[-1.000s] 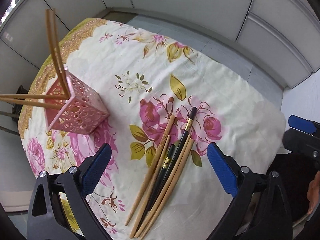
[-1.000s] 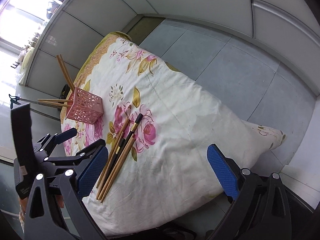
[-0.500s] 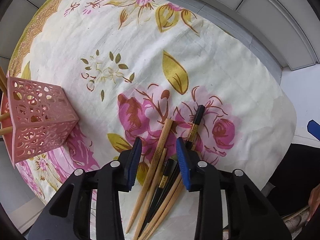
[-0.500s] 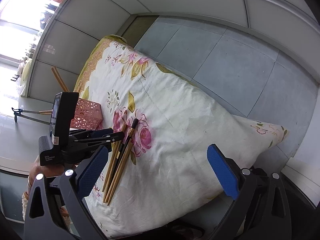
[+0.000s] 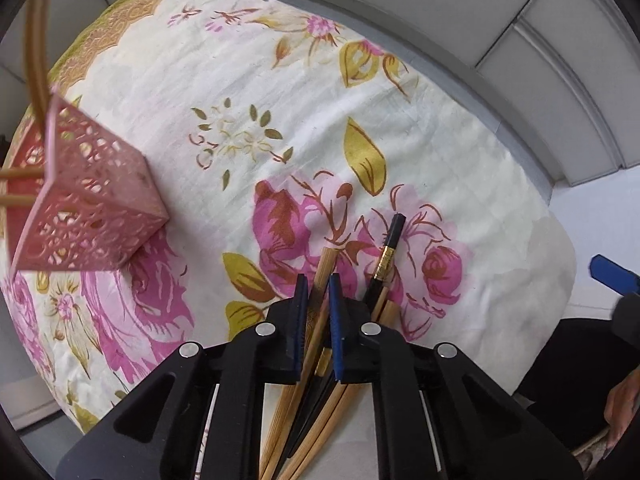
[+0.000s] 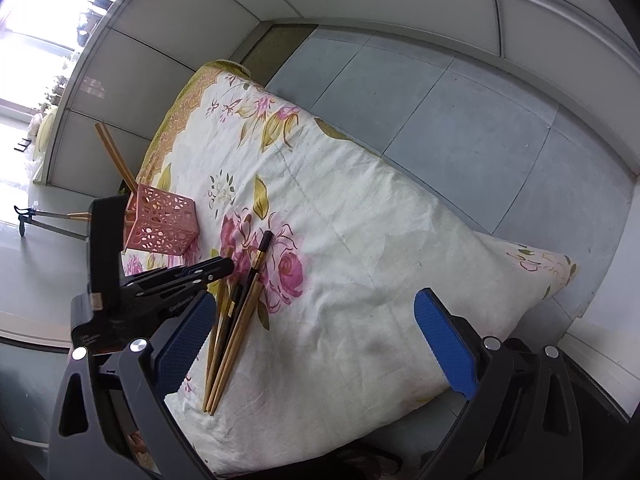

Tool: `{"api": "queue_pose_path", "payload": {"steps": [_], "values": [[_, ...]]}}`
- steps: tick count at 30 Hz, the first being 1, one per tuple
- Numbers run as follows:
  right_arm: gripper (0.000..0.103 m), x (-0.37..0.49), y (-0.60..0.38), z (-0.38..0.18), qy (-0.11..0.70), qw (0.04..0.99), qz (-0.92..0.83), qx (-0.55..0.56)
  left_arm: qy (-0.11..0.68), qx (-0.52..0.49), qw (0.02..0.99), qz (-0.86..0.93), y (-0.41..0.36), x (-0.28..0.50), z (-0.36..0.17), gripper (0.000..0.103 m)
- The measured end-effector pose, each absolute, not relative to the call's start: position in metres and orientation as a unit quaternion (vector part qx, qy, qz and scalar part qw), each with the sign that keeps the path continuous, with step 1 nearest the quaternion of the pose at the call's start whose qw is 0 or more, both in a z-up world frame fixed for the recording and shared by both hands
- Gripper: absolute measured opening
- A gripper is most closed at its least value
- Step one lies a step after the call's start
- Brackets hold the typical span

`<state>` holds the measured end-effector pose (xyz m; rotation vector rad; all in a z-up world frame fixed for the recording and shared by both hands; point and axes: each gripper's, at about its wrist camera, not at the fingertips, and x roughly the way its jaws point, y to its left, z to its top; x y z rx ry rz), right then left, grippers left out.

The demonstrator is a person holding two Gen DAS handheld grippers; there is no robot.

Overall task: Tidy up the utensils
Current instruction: 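Lower the left gripper onto the chopstick pile and grasp a wooden chopstick, then lift the wooden chopstick upright with the left gripper while the right gripper grasps a chopstick from the pile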

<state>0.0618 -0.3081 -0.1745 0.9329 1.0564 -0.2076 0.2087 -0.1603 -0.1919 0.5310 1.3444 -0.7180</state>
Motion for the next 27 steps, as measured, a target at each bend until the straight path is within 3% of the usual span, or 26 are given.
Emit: {"api": "queue_pose_path", "payload": {"steps": [8,15,20,22,27], "values": [[0.093,0.145,-0.272,-0.184,0.545,0.732,-0.077,0.402,0.532,0.095,0.779,-0.319,-0.062,0.179,-0.117,0.009],[0.043,0.191,-0.237,-0.205,0.598,0.717,-0.144,0.328,0.469,0.038,0.823,-0.317,-0.007,0.171,-0.065,0.009],[0.03,0.211,-0.219,-0.214,0.617,0.713,-0.189,0.276,0.45,0.034,0.832,-0.323,0.005,0.163,-0.058,0.008],[0.013,0.214,-0.211,-0.217,0.613,0.721,-0.211,0.245,0.446,0.036,0.836,-0.319,0.007,0.163,-0.058,0.008],[0.01,0.197,-0.197,-0.205,0.558,0.776,-0.195,0.22,0.43,0.023,0.85,-0.302,0.019,0.16,-0.05,0.008]]}}
